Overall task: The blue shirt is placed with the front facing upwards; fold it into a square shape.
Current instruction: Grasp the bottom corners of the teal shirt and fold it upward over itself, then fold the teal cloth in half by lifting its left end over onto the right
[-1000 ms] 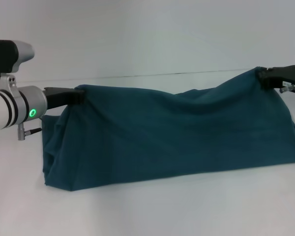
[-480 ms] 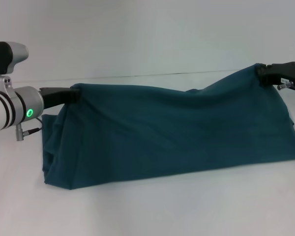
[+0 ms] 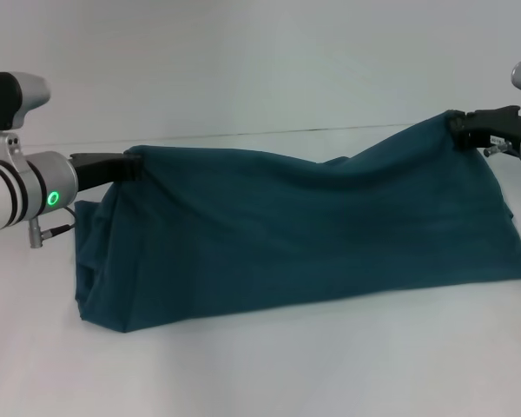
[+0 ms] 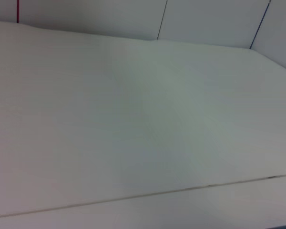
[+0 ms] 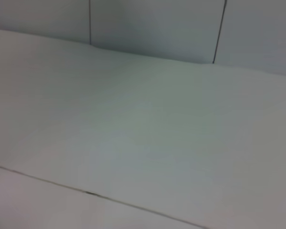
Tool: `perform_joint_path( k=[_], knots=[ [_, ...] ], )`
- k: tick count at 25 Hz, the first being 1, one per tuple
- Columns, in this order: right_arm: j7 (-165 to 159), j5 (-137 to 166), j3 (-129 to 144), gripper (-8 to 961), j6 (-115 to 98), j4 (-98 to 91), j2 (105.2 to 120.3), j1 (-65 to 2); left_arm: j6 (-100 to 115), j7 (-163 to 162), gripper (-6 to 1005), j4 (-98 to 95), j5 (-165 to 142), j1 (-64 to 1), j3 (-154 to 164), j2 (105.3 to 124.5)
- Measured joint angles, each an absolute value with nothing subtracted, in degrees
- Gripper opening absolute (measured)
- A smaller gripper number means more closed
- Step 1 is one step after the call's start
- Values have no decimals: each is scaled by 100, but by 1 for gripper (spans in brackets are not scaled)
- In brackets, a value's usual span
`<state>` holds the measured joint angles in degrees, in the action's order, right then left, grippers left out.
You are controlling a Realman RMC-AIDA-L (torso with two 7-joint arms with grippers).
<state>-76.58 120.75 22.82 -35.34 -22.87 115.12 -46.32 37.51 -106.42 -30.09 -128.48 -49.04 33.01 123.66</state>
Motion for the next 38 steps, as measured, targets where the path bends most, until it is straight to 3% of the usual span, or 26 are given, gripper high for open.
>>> perform_joint_path(
  k=[22, 32, 36, 38],
  knots=[
    [-7872, 12099, 2420, 36, -3226, -2274, 11487, -4635, 3410, -10703, 124, -2935, -12849, -4898, 3304, 12359],
    [-7874, 12021, 2399, 82, -3106, -2410, 11562, -4582, 3332, -10866, 148, -2950, -12781, -4859, 3253, 12379],
    [-7877, 11798, 2398, 100, -3099, -2455, 11546, -4511, 3239, -11085, 294, -3099, -12694, -4718, 3256, 12375],
    [-7917, 11736, 2405, 191, -3134, -2476, 11522, -4481, 3235, -11086, 367, -3160, -12608, -4659, 3264, 12377]
  ],
)
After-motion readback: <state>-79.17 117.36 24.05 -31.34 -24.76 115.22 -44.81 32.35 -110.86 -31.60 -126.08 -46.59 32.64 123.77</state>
